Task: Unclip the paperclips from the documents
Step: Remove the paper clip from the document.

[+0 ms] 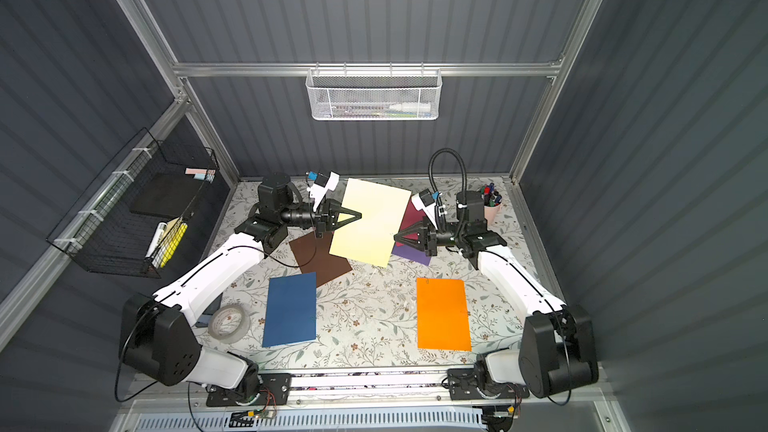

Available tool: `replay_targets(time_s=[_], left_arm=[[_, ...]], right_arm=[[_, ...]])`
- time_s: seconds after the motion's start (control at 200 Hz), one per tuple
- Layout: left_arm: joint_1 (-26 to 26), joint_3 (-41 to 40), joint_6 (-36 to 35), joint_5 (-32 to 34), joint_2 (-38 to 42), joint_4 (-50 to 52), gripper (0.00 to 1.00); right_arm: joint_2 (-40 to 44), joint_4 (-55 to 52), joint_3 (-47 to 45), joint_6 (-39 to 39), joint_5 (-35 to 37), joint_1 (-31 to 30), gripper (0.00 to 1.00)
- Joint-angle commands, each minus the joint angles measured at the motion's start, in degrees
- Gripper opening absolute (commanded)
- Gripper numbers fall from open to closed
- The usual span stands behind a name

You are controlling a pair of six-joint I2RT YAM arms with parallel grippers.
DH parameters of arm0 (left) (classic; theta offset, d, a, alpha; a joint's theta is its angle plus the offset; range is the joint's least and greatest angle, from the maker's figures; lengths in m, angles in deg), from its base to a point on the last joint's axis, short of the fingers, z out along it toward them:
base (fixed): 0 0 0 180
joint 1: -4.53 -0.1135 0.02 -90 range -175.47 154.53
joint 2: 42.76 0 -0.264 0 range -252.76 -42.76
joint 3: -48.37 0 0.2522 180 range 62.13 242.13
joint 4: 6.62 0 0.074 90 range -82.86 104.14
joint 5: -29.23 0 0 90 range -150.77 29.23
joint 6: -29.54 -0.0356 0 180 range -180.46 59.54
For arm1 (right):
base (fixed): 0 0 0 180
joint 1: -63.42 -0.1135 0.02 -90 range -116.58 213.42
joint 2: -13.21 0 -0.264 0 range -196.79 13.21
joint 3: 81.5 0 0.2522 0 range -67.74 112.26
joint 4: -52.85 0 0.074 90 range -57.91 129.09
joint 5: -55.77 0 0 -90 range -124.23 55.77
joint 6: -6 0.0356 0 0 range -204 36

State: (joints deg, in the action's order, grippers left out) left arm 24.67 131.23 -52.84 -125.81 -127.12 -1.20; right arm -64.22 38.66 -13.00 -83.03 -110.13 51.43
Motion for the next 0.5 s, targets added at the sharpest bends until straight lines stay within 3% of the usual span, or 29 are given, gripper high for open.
replay_targets(time_s=[0.0,0.495], left_arm=[[-1.4,2.2,-2.6,1.5,0.5,1.9,0.0],[-2.1,2.4,-2.9,1.6,-0.2,1.7,0.0]], right_arm=[[-0.9,-5.5,0.9,-4.2,0.3,1.0,0.06],[-1.9,-7.1,1.2,-5.1,1.5,1.5,0.07]])
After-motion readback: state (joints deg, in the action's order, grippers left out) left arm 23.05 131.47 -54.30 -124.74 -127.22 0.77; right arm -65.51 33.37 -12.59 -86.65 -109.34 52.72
